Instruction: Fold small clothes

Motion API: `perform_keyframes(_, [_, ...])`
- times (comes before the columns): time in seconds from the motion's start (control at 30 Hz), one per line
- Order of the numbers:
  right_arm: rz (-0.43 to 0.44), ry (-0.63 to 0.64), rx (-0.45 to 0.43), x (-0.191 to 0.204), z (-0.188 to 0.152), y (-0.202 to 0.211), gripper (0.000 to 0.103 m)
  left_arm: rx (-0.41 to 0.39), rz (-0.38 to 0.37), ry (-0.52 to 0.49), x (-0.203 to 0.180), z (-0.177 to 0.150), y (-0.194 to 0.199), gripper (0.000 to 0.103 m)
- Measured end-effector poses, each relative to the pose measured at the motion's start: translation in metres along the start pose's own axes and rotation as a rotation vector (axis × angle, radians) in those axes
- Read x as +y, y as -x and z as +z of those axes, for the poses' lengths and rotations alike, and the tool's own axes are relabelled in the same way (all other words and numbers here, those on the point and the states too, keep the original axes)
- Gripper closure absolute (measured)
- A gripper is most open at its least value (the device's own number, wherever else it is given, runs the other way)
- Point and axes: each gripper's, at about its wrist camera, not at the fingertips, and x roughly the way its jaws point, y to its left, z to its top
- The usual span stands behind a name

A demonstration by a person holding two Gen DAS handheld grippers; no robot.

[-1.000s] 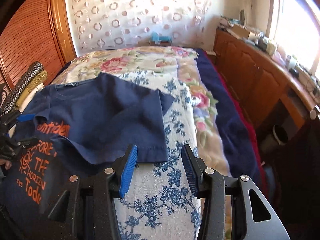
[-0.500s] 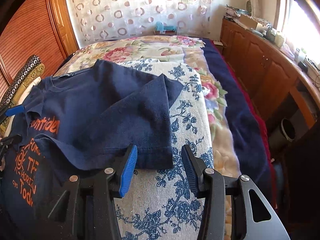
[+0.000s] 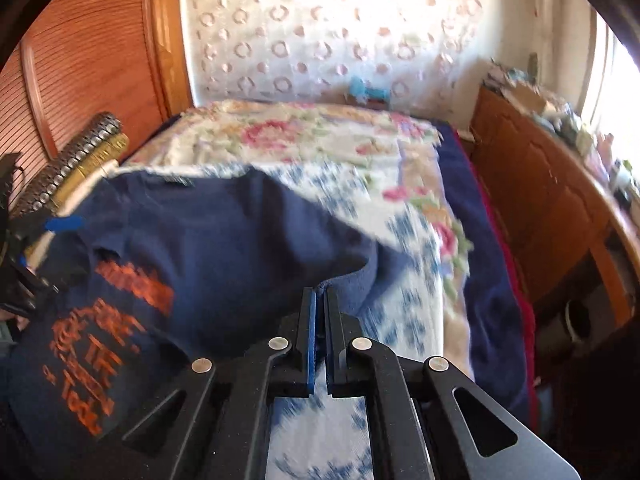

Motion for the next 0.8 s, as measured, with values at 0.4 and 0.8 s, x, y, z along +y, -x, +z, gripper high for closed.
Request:
perform_keyframes(0.4, [0.088, 0.127, -0.053, 0.061, 0.043, -0.022, 0.099, 0.006, 0.014, 0.057, 0.018, -0.002, -0.003, 0.010])
perform_keyframes(0.8, [0.102, 0.068, 0.053, 0.059, 0.019, -0.032, 0.061, 0.068, 0.020, 0.095, 0.027, -0.009, -0.017, 0.010])
